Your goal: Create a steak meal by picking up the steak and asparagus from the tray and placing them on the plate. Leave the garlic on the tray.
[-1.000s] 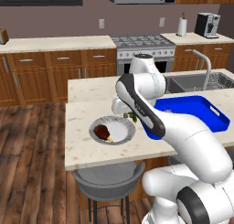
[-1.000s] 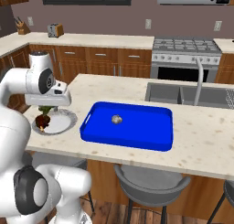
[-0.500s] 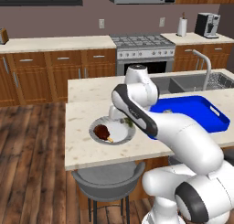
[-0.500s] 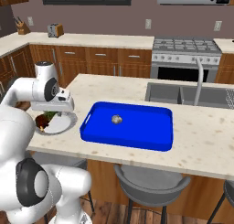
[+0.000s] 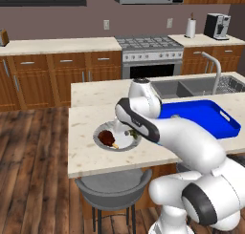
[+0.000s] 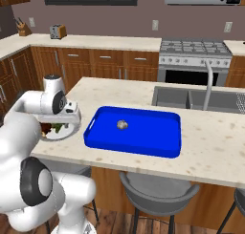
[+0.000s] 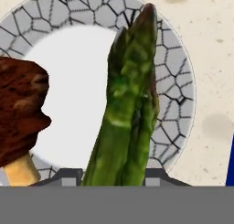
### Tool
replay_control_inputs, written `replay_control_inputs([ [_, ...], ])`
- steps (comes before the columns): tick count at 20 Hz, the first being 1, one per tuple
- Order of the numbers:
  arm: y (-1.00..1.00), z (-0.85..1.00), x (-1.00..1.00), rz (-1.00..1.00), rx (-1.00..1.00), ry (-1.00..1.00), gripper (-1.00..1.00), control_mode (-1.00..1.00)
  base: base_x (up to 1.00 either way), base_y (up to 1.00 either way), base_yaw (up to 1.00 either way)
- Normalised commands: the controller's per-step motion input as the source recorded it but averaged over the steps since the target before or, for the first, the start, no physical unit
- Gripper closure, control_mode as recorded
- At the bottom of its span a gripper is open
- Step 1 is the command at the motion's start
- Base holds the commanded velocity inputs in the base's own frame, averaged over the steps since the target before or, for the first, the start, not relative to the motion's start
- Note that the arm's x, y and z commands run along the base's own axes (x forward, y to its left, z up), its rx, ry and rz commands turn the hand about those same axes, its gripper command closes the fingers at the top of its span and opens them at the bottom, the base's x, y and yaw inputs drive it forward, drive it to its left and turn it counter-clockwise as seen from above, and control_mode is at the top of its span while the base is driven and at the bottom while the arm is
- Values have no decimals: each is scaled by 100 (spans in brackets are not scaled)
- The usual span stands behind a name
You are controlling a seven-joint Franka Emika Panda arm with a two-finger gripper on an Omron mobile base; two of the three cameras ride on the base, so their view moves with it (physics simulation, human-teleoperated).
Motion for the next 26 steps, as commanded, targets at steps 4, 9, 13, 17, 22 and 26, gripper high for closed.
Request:
replay_control_inputs([
  [4,8,-37,16,1,0,0,100,-100,0,0,0],
  [9,22,-19,29,0,0,0,100,-100,0,0,0],
  [13,17,-13,33,0,0,0,100,-100,0,0,0],
  [17,0,-18,27,0,0,0,100,-100,0,0,0],
  [22,0,-26,16,0,0,0,100,-100,0,0,0],
  [26,1,-6,-9,0,0,-3,-100,-100,0,0,0],
])
